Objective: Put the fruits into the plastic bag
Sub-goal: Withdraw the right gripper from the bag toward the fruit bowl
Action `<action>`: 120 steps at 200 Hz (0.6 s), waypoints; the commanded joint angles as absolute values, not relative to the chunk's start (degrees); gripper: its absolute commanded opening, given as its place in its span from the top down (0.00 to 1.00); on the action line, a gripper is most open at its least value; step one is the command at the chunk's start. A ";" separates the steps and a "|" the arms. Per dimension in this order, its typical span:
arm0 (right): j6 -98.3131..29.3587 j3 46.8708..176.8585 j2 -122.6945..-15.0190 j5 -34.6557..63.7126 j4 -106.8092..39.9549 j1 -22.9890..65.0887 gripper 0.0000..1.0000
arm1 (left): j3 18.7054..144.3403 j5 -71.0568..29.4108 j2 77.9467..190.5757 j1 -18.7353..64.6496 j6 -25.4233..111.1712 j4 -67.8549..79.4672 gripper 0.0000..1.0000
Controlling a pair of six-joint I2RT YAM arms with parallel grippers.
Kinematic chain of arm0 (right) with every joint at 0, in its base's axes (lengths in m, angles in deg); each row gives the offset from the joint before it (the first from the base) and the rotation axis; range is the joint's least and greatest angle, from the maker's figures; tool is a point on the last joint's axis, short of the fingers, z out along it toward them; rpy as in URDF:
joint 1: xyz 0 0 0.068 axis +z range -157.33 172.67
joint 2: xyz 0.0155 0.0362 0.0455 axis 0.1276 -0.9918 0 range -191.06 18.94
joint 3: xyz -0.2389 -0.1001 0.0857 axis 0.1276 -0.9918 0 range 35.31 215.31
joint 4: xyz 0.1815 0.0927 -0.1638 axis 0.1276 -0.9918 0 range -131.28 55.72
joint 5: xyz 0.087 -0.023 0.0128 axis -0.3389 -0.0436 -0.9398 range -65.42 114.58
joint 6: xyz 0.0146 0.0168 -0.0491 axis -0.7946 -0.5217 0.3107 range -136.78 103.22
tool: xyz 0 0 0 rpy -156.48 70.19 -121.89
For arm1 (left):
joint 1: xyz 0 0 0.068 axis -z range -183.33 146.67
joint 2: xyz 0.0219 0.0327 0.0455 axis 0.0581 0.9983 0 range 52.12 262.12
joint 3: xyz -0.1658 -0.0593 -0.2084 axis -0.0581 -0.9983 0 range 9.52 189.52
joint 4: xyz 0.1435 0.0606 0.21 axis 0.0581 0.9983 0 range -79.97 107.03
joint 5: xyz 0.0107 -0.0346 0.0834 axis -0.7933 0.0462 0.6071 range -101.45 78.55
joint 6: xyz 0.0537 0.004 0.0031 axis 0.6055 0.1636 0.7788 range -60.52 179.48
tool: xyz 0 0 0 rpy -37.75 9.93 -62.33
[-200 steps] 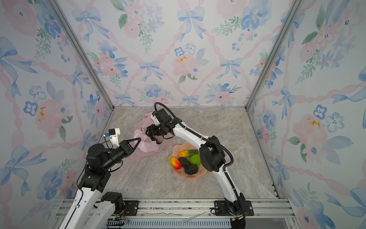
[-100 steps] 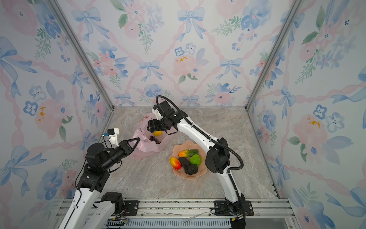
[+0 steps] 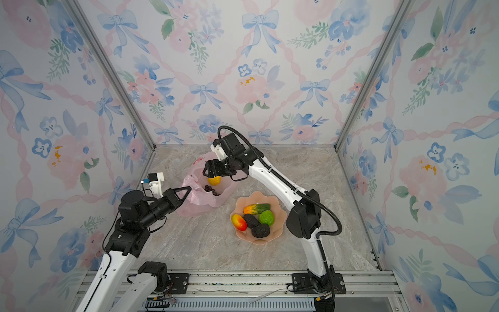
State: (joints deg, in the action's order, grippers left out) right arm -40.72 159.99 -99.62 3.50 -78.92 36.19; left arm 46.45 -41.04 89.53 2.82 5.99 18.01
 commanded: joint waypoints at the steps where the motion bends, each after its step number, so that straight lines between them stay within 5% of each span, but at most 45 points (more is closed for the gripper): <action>1: -39.55 159.65 -93.61 -0.92 -79.94 35.87 0.19 | 47.25 -41.52 89.09 2.37 7.84 19.18 1.00; 77: -54.74 138.85 -73.27 -20.50 -59.31 31.91 0.15 | 48.00 -42.04 89.82 2.38 9.03 19.17 1.00; 120: -47.37 137.38 -65.78 -16.98 -75.56 29.46 0.15 | 47.69 -42.38 90.04 2.38 9.43 19.17 1.00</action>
